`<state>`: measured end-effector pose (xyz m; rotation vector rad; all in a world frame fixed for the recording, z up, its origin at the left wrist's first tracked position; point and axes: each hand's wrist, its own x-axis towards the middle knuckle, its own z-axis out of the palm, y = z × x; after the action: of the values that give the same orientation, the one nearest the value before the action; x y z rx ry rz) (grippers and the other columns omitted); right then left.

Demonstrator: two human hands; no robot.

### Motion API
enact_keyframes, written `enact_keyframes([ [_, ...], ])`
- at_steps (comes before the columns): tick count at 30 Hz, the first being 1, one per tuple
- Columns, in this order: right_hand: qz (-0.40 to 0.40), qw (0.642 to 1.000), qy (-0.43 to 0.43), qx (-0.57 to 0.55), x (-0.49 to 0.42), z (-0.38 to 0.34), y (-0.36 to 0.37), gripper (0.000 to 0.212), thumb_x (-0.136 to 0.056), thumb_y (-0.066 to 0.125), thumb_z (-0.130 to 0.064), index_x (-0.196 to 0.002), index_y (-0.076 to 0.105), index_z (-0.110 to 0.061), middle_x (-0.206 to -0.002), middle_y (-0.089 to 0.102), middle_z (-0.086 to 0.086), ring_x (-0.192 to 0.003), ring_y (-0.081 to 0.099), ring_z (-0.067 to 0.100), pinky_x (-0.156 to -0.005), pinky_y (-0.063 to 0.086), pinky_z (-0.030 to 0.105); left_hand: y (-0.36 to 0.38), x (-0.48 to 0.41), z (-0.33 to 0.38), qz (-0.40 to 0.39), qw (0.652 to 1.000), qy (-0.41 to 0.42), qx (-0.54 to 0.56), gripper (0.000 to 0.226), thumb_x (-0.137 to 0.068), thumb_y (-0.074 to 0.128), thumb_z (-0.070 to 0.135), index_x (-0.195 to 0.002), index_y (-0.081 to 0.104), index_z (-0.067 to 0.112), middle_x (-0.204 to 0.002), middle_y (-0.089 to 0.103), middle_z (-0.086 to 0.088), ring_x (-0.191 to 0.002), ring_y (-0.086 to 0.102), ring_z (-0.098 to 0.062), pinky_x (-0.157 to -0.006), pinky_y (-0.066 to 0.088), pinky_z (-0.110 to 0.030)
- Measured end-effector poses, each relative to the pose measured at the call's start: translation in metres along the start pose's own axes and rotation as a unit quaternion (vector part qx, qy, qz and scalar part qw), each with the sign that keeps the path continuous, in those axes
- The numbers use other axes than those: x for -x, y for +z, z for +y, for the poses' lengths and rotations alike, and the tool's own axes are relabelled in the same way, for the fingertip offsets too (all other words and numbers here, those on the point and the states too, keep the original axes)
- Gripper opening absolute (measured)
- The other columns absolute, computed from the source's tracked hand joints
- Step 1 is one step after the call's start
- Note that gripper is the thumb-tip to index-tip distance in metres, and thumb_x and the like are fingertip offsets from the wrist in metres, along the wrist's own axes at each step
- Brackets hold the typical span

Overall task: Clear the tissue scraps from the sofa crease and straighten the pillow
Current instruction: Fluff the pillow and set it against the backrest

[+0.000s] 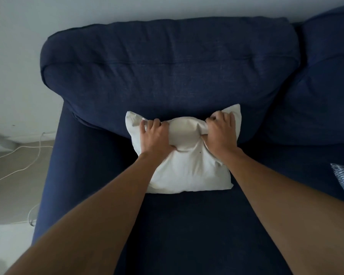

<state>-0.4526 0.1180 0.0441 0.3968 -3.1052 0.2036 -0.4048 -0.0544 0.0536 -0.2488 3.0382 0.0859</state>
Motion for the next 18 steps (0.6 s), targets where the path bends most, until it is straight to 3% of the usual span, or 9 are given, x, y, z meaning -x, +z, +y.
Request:
enact_keyframes([
  [4,0.067,0.997,0.011,-0.036,0.001,0.003,0.005,0.019,-0.083,0.067,-0.005,-0.102,0.068,-0.007,-0.132,0.054,0.013,-0.129,0.045,0.031,-0.119,0.019,0.05,0.004,0.003,0.001,0.098,0.993,-0.023,0.064,0.041,-0.074,0.073,0.034,-0.111,0.064,0.016,-0.109,0.062,-0.004,-0.11,0.055,-0.026,-0.109,0.027,-0.041],
  [7,0.113,0.992,0.01,-0.049,0.002,0.002,0.0,0.019,-0.078,0.071,0.001,-0.096,0.068,-0.006,-0.132,0.056,0.015,-0.129,0.048,0.032,-0.116,0.027,0.053,0.002,0.005,0.004,0.144,0.986,-0.025,0.081,0.032,-0.075,0.071,0.031,-0.103,0.068,0.016,-0.1,0.064,-0.004,-0.103,0.058,-0.027,-0.106,0.032,-0.043],
  [14,0.16,0.986,0.007,-0.037,0.008,0.003,-0.013,0.027,-0.074,0.076,-0.007,-0.1,0.067,-0.007,-0.12,0.063,0.01,-0.122,0.055,0.03,-0.112,0.034,0.053,-0.002,0.015,0.005,0.241,0.967,-0.018,0.078,0.039,-0.07,0.078,0.028,-0.107,0.069,0.017,-0.098,0.061,-0.004,-0.099,0.059,-0.028,-0.105,0.036,-0.049],
  [18,0.13,0.991,0.024,-0.003,0.013,0.005,-0.011,0.029,-0.074,0.078,-0.016,-0.1,0.066,-0.01,-0.107,0.065,0.008,-0.109,0.059,0.029,-0.11,0.038,0.049,0.008,0.024,0.006,0.202,0.977,-0.007,0.074,0.078,-0.066,0.082,0.031,-0.135,0.051,0.014,-0.134,0.052,-0.014,-0.129,0.047,-0.034,-0.115,0.025,-0.056],
])
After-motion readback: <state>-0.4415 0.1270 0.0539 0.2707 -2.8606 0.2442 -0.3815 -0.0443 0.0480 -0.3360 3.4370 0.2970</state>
